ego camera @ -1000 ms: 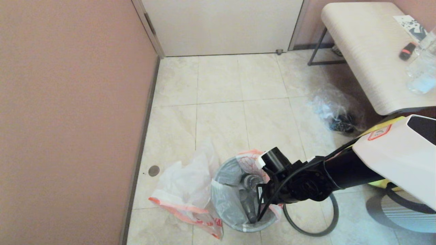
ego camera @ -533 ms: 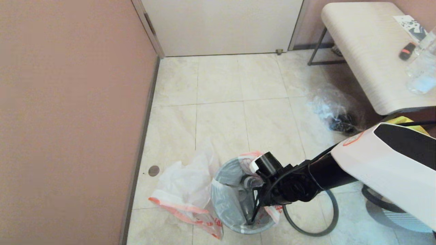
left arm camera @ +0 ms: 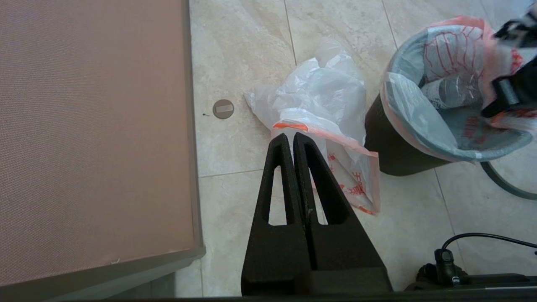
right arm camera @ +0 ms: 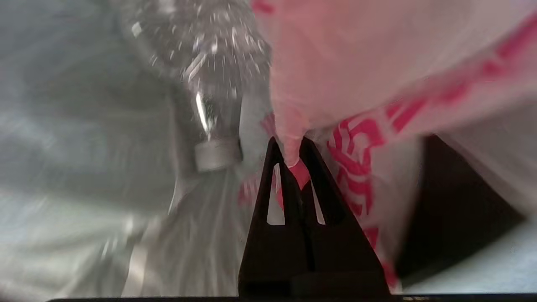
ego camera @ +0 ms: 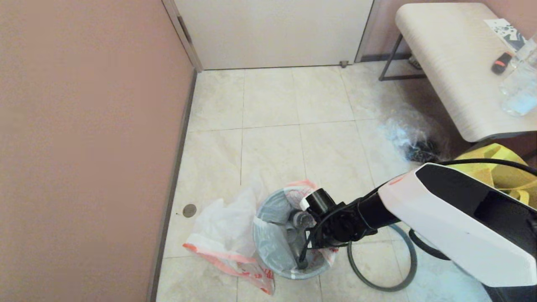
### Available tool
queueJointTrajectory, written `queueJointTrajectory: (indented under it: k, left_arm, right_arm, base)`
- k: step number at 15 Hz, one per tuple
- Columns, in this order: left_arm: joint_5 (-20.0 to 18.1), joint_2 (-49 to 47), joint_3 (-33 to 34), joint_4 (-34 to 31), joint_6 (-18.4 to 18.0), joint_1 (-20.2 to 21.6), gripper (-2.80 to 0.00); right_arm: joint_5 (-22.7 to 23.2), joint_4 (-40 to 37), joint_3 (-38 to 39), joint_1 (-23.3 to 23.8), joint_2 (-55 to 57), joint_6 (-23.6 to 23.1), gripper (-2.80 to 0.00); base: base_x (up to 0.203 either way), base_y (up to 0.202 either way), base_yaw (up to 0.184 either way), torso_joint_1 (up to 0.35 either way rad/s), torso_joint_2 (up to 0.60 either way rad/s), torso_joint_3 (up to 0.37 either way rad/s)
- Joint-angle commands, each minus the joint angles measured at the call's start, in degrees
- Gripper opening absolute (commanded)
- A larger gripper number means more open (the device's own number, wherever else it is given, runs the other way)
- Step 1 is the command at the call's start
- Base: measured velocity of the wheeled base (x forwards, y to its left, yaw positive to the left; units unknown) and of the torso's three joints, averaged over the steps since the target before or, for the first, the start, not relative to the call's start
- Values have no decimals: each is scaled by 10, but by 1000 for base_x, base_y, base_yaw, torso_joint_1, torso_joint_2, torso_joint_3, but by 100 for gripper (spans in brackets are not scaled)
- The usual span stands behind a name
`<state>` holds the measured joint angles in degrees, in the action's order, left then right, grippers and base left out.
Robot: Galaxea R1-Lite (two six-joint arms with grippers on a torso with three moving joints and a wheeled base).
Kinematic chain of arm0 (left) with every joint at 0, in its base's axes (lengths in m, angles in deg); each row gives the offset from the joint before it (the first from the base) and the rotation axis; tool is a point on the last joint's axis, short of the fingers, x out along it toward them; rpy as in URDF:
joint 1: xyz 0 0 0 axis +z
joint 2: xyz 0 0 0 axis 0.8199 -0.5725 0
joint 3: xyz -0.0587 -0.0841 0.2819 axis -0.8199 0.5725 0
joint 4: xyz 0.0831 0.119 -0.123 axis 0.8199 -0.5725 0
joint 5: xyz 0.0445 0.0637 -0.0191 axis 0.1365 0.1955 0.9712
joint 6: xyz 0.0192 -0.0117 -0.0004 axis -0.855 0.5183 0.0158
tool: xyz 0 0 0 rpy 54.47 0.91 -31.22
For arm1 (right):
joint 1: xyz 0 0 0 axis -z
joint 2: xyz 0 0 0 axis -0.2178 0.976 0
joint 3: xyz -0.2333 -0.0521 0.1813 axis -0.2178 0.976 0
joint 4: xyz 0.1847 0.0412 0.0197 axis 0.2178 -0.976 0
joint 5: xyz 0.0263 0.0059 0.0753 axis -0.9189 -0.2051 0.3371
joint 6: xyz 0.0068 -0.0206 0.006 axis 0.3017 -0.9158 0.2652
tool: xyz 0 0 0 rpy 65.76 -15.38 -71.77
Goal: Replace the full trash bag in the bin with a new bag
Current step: Place the trash bag on the floor
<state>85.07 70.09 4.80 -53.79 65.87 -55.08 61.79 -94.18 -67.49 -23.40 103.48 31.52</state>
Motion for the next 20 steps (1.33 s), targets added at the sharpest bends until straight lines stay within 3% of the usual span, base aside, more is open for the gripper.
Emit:
queueJointTrajectory:
  k: [1,10,16,20]
  left_arm:
    - [0,-1,0,0,0,0,-280]
    - [0,0,0,0,0,0,-280]
    - [0,-1,0,0,0,0,-280]
    - [0,-1,0,-1,0,0,-280]
  right_arm:
    - [-1,-10,-39,1,49,2,-280]
    - [-35,-67,-112,-2,73,-1,-280]
    - [-32,-73,-40,-31,-36,26,-280]
    - [2,-69,-35,-34,-39,26,-280]
  base:
    - [0,0,0,0,0,0]
    - [0,0,0,0,0,0]
    - [0,0,0,0,0,0]
    - [0,0,0,0,0,0]
